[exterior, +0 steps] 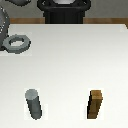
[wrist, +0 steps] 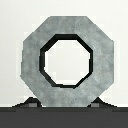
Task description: Put the loop with the handle onto the peg.
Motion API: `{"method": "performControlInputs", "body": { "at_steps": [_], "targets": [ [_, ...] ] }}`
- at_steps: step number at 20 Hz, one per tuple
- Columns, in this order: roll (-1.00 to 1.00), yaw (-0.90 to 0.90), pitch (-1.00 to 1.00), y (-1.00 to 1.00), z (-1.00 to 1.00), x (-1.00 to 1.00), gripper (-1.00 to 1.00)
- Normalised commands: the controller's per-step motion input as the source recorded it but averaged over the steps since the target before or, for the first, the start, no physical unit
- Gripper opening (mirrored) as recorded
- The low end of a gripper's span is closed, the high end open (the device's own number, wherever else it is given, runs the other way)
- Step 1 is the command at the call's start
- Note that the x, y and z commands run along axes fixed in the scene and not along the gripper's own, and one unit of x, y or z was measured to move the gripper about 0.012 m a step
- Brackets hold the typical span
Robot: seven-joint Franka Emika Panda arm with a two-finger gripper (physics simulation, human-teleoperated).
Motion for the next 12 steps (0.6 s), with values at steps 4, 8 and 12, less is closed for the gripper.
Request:
{"method": "performControlInputs", "body": {
  "at_steps": [4,8,12],
  "targets": [
    [0.00,0.00,0.00,0.00,0.00,1.00,-1.00],
    [0.00,0.00,0.00,0.00,0.00,1.00,-1.00],
    [0.00,0.00,0.00,0.00,0.00,0.75,-1.00]
  ]
}}
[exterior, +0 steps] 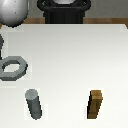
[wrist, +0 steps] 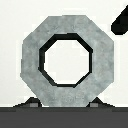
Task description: Put the loop with the handle onto the peg.
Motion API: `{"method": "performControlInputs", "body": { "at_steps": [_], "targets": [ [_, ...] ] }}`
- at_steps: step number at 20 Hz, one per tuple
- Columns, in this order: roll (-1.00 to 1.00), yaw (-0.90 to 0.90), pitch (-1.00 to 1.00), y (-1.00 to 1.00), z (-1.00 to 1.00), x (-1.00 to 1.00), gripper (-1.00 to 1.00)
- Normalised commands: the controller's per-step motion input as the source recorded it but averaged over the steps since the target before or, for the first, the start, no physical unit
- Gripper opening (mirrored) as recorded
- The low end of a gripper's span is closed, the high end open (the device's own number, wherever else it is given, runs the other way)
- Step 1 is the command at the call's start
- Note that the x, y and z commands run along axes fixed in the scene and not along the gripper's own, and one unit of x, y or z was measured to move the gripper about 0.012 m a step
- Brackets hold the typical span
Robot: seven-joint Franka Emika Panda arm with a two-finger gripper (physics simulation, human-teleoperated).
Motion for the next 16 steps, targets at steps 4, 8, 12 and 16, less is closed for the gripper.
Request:
{"method": "performControlInputs", "body": {
  "at_steps": [4,8,12,16],
  "targets": [
    [0.00,0.00,0.00,0.75,0.00,0.00,-1.00],
    [0.00,0.00,0.00,0.50,0.38,0.00,-1.00],
    [0.00,0.00,0.00,0.00,0.75,0.00,-1.00],
    [0.00,0.00,0.00,0.00,0.00,0.50,-1.00]
  ]
}}
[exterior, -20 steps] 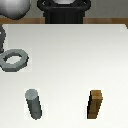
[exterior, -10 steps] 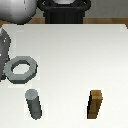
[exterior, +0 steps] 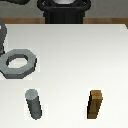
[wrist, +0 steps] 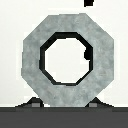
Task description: Put the loop with the handle onto the peg.
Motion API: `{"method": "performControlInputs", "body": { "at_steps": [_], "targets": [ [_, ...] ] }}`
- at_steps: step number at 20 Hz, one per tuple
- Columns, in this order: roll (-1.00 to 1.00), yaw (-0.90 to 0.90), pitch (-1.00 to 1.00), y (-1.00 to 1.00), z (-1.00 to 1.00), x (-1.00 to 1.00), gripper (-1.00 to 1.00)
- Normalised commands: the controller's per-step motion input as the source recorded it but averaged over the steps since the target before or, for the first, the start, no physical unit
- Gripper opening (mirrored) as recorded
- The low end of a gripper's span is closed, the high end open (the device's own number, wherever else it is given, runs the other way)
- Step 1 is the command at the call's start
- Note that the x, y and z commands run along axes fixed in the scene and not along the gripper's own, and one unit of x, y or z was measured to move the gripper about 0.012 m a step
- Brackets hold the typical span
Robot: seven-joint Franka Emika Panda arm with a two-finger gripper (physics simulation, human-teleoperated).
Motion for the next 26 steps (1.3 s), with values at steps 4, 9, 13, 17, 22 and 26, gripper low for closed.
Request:
{"method": "performControlInputs", "body": {
  "at_steps": [4,9,13,17,22,26],
  "targets": [
    [0.00,0.00,0.00,0.00,0.00,1.00,-1.00],
    [0.00,0.00,0.00,0.20,0.00,0.00,-1.00],
    [0.00,0.00,0.00,0.00,-0.50,0.00,-1.00],
    [0.00,0.00,0.00,0.00,-0.50,0.00,-1.00],
    [0.00,0.00,0.00,0.00,-0.80,0.20,-1.00],
    [0.00,0.00,0.00,0.00,0.00,0.00,-1.00]
  ]
}}
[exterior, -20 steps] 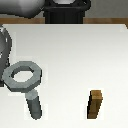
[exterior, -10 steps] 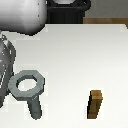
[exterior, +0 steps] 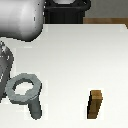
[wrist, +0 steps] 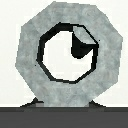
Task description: Put the loop with the handle onto the peg.
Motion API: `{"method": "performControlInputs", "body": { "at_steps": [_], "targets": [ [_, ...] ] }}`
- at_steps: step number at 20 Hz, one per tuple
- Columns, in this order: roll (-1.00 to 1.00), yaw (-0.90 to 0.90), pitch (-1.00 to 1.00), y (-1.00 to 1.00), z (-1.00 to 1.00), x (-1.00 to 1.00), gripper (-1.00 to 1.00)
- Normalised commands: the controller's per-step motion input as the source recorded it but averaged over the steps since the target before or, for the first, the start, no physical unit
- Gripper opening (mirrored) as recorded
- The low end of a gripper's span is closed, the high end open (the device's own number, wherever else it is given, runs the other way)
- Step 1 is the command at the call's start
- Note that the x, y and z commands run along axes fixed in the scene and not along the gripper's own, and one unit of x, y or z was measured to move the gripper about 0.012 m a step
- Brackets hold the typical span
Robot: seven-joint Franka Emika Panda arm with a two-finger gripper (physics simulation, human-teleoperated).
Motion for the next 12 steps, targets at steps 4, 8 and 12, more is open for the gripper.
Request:
{"method": "performControlInputs", "body": {
  "at_steps": [4,8,12],
  "targets": [
    [0.00,0.00,0.00,0.00,0.00,0.25,-1.00],
    [0.00,0.00,0.00,0.25,0.00,0.00,-1.00],
    [0.00,0.00,0.00,0.00,0.75,0.00,-1.00]
  ]
}}
